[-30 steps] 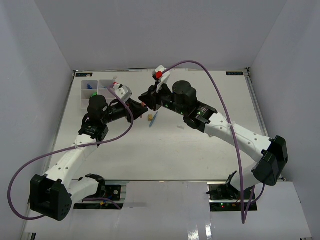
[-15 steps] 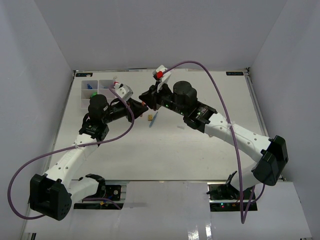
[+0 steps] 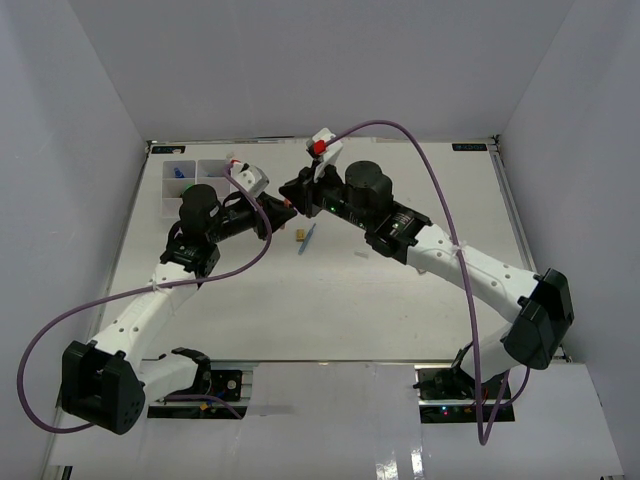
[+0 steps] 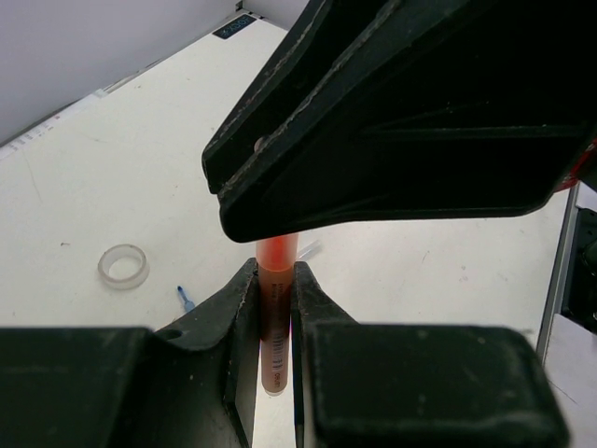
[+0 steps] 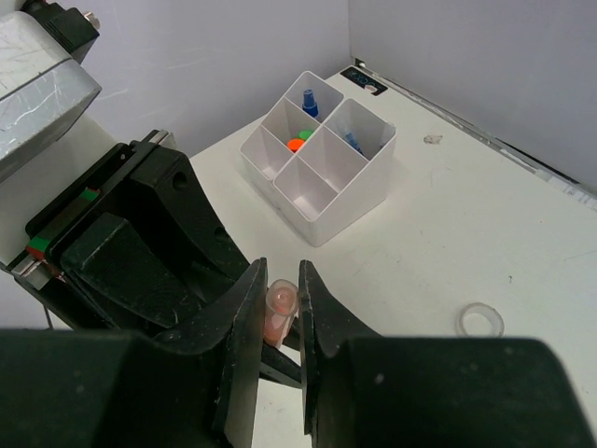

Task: Sort the stationery into containers
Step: Close the pen cap on the pen.

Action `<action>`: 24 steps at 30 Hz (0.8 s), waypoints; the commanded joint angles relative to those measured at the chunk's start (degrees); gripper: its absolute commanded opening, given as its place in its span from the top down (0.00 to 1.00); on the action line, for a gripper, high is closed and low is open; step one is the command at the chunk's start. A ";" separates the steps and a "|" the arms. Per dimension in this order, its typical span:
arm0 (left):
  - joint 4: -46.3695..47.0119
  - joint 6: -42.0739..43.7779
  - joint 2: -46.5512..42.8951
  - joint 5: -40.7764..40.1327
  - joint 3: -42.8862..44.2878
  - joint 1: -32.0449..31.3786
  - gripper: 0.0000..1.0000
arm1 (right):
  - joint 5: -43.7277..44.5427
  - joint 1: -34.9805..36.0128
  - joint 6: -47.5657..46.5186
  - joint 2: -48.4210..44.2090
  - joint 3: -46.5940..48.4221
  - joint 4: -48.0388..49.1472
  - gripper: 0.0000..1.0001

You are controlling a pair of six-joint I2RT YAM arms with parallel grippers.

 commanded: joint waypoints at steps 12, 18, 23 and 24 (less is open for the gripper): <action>19.35 0.84 -3.41 -12.53 12.15 1.36 1.00 | -6.65 2.33 -1.53 5.74 -9.05 -29.81 0.92; 21.63 -0.57 -2.18 -13.58 12.86 1.36 1.00 | -7.18 2.33 -1.71 6.18 -10.11 -29.90 0.92; 22.61 0.21 -2.53 -16.21 13.21 1.36 1.00 | -7.09 2.25 -1.80 6.44 -10.55 -30.08 0.92; 22.43 0.48 -2.62 -16.22 13.30 1.36 1.00 | -6.92 2.33 -1.80 6.53 -10.55 -30.25 0.92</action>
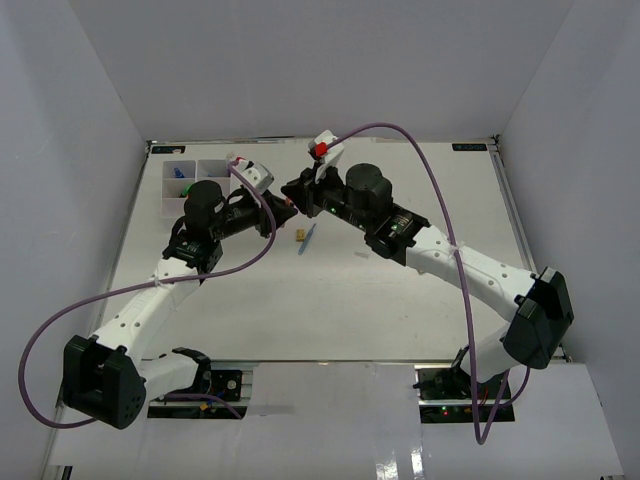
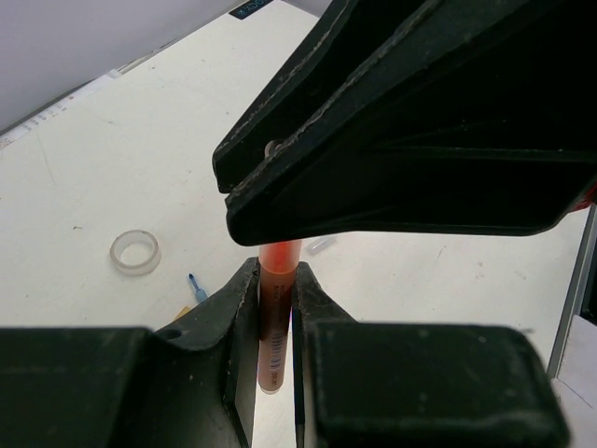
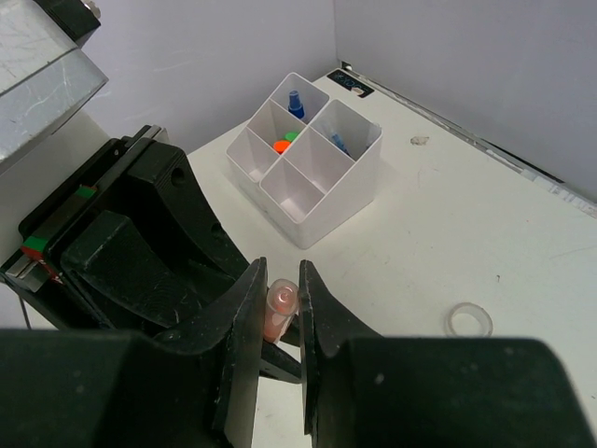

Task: Sort the stationery into containers
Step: Close the pen cap on the pen.

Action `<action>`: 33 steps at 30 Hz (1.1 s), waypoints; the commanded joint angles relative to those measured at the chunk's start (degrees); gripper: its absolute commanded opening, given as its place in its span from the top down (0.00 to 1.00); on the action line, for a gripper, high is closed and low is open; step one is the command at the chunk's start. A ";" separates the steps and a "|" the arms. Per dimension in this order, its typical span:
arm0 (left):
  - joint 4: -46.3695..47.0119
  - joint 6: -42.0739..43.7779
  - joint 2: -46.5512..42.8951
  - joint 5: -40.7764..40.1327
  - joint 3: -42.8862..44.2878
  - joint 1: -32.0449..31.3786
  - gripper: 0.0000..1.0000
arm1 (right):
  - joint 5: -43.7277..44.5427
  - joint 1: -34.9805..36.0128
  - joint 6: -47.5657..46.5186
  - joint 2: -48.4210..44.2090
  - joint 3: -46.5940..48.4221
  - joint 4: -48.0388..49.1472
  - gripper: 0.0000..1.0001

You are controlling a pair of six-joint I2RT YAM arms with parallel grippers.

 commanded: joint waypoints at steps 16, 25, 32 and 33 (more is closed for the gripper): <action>18.99 4.99 -8.56 2.16 2.53 2.17 1.00 | -10.93 2.75 -2.41 -2.75 -9.02 -25.01 0.92; 18.28 3.42 -9.88 8.06 -1.52 2.17 1.00 | -10.93 2.75 -6.28 -3.03 -8.93 -23.69 0.92; 19.42 0.96 -10.67 11.67 -3.37 2.17 1.00 | -11.63 2.66 -9.62 -1.97 -8.93 -24.04 0.92; 19.68 0.69 -10.85 12.19 -3.54 2.17 1.00 | -11.81 2.66 -9.97 -1.88 -8.85 -24.04 0.92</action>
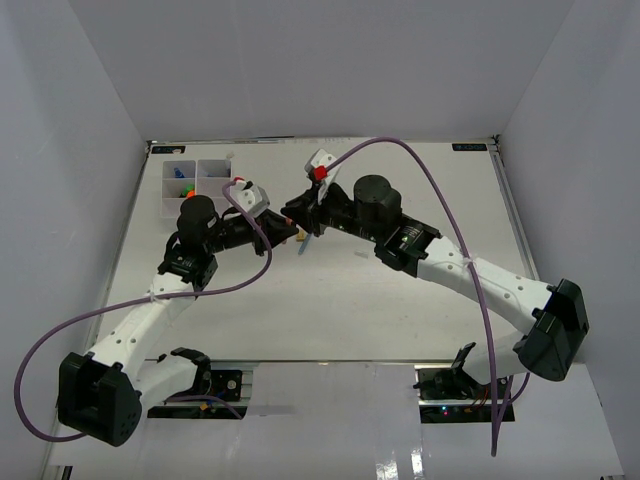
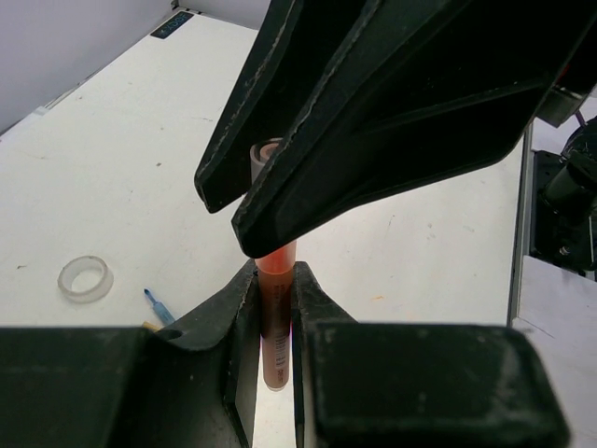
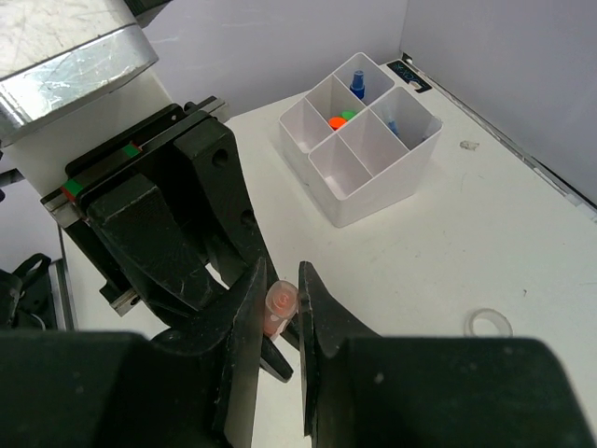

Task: Sort the stationery into containers
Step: Close the pen cap on the pen.

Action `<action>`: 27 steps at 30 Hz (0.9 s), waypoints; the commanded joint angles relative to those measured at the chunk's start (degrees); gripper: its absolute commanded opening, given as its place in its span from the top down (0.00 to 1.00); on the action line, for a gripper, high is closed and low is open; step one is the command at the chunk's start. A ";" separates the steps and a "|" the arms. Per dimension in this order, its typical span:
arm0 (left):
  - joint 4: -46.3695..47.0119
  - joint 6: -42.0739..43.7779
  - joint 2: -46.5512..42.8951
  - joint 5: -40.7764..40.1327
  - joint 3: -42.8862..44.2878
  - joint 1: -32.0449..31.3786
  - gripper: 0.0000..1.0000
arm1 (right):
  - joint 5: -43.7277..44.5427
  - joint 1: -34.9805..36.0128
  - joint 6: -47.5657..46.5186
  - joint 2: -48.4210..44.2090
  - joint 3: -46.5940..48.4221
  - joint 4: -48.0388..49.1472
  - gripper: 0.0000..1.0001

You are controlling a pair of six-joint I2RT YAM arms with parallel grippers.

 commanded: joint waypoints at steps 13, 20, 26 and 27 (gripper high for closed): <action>19.42 -7.09 -7.47 2.31 3.49 2.23 1.00 | -4.25 -0.54 -6.60 7.95 -4.98 -27.91 0.92; 22.40 -9.99 -8.26 0.46 3.85 5.13 1.00 | -3.46 -0.89 -7.57 8.13 -8.58 -32.04 0.92; 24.95 -13.94 -7.04 0.11 4.46 7.15 1.00 | -2.58 -0.80 -8.01 10.14 -9.29 -34.59 0.92; 25.22 -14.30 -6.77 0.19 4.99 7.24 1.00 | -2.67 -0.80 -8.01 10.50 -9.11 -34.94 0.92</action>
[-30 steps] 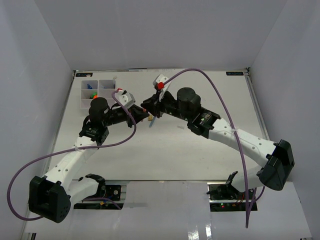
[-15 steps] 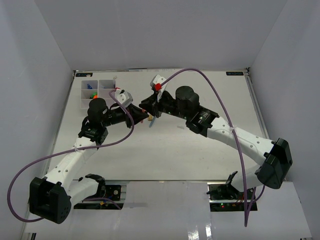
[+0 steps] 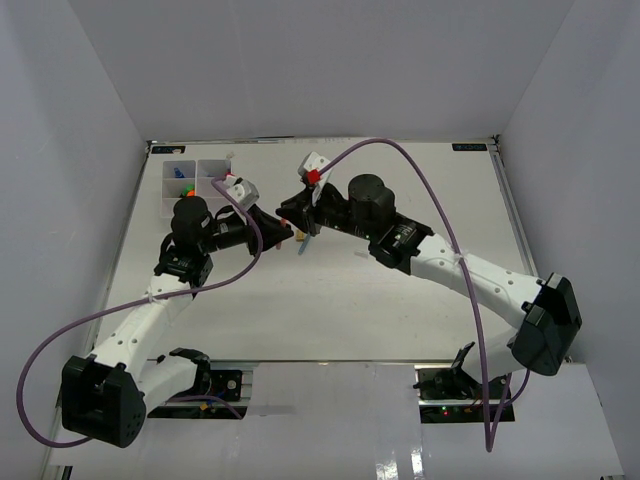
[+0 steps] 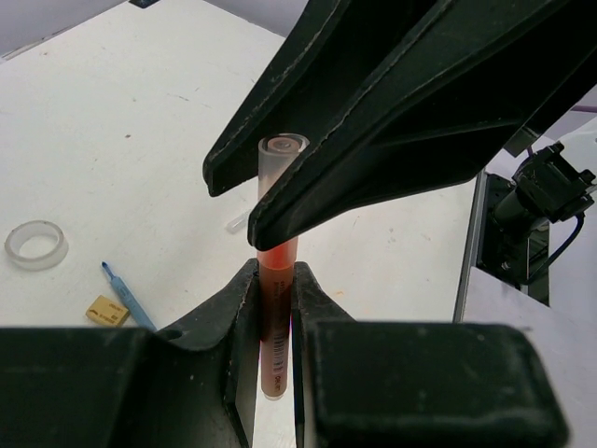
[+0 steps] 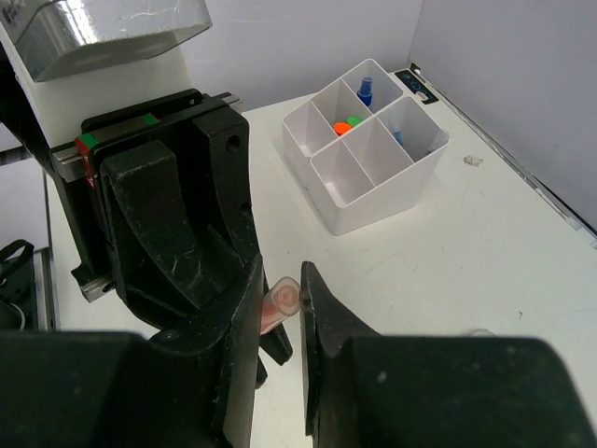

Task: Sort the stationery into containers
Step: Close the pen cap on the pen.

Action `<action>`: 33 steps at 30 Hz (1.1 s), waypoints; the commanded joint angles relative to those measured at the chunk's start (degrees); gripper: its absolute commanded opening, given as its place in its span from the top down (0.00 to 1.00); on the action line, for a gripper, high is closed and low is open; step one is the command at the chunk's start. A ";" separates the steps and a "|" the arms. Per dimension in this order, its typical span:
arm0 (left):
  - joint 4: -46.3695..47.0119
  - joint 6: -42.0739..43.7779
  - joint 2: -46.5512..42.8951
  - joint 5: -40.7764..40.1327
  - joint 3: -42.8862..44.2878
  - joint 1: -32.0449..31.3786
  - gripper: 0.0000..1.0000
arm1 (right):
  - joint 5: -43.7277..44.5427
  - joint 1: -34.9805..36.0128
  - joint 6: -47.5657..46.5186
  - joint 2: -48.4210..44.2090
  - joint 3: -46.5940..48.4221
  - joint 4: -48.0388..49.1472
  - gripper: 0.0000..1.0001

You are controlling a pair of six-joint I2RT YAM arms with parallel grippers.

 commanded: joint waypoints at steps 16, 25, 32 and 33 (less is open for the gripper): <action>27.92 -2.93 -3.56 -5.73 11.31 3.73 1.00 | -5.86 -0.08 -5.56 11.83 -9.59 -39.55 0.92; 33.28 -2.13 -2.33 -8.20 12.63 3.73 1.00 | -8.41 -0.08 -6.27 13.50 -9.42 -41.13 0.92; 31.27 -1.26 -2.24 -5.66 12.02 3.73 1.00 | -7.72 -0.08 -5.13 11.75 -9.07 -39.04 0.92; 30.66 -1.17 -2.51 -4.52 11.41 3.73 1.00 | -7.71 -0.17 -4.86 11.22 -8.46 -38.50 0.92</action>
